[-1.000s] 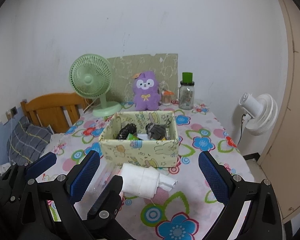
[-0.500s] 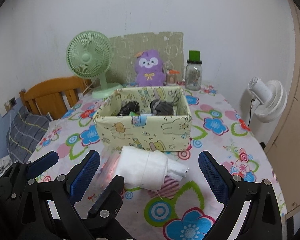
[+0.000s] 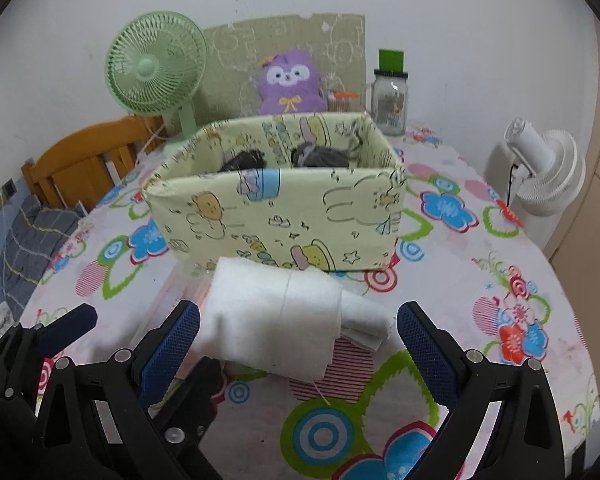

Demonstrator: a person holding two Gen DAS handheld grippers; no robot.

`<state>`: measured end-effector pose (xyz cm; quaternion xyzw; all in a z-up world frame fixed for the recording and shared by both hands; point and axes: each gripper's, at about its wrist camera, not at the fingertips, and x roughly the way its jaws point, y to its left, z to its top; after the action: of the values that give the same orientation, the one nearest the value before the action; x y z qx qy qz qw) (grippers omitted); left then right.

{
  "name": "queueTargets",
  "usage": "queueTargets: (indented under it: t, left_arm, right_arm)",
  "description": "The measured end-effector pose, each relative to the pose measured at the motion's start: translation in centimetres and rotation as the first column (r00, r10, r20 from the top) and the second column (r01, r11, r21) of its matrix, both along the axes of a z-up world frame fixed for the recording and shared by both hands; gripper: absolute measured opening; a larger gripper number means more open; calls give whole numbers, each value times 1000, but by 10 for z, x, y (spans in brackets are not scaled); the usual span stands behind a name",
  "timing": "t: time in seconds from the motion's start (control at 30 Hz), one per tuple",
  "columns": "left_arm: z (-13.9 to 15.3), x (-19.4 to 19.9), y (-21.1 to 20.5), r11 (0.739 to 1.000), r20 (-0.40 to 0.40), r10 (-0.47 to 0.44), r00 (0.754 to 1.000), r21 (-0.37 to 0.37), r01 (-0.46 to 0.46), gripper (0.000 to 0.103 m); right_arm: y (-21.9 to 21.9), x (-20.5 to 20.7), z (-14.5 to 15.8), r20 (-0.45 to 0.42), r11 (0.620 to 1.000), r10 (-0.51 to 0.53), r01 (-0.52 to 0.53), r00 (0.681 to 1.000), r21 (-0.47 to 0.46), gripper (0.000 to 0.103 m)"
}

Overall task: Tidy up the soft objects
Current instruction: 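Grasp the clear straw bag with the left tool while the right tool grasps the white cloth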

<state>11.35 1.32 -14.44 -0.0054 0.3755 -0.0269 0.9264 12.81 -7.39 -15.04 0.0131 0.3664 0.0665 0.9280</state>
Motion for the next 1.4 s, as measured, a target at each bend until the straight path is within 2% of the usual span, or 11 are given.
queueTargets:
  t: [0.23, 0.67, 0.73, 0.87, 0.97, 1.03, 1.07, 1.1, 1.13, 1.4]
  left_arm:
    - [-12, 14, 9, 1000, -35, 26, 999, -2, -26, 103]
    - [-25, 30, 8, 1000, -81, 12, 997, 2, -12, 100]
    - [-26, 31, 7, 1000, -88, 10, 996, 3, -10, 100]
    - [-28, 31, 4, 1000, -95, 7, 995, 15, -5, 100]
    - [-27, 29, 2, 1000, -89, 6, 996, 16, -5, 100]
    - [-26, 29, 2, 1000, -87, 8, 996, 18, -6, 100]
    - [-25, 28, 1, 1000, -86, 7, 996, 21, -6, 100]
    - [-25, 27, 1, 1000, -85, 10, 996, 26, -8, 99]
    - [-24, 27, 1, 999, -83, 17, 996, 33, -14, 97]
    - [-19, 24, 6, 1000, -65, 19, 998, 22, -18, 89]
  right_arm:
    - [11, 16, -12, -32, 999, 33, -33, 999, -5, 100]
    - [17, 45, -35, -116, 999, 35, -35, 993, -5, 100]
    - [16, 46, -36, -121, 999, 36, -37, 992, -6, 89]
    - [15, 43, -37, -119, 999, 42, -42, 992, -2, 75]
    - [15, 37, -32, -96, 999, 32, -34, 995, -18, 57]
    - [13, 34, -29, -88, 999, 30, -32, 996, -18, 40]
    - [12, 33, -28, -86, 999, 36, -38, 996, -15, 37]
    - [12, 31, -27, -86, 999, 41, -43, 995, -15, 29]
    - [12, 31, -26, -84, 999, 31, -33, 996, -25, 10]
    - [9, 27, -22, -80, 999, 36, -35, 996, 7, 11]
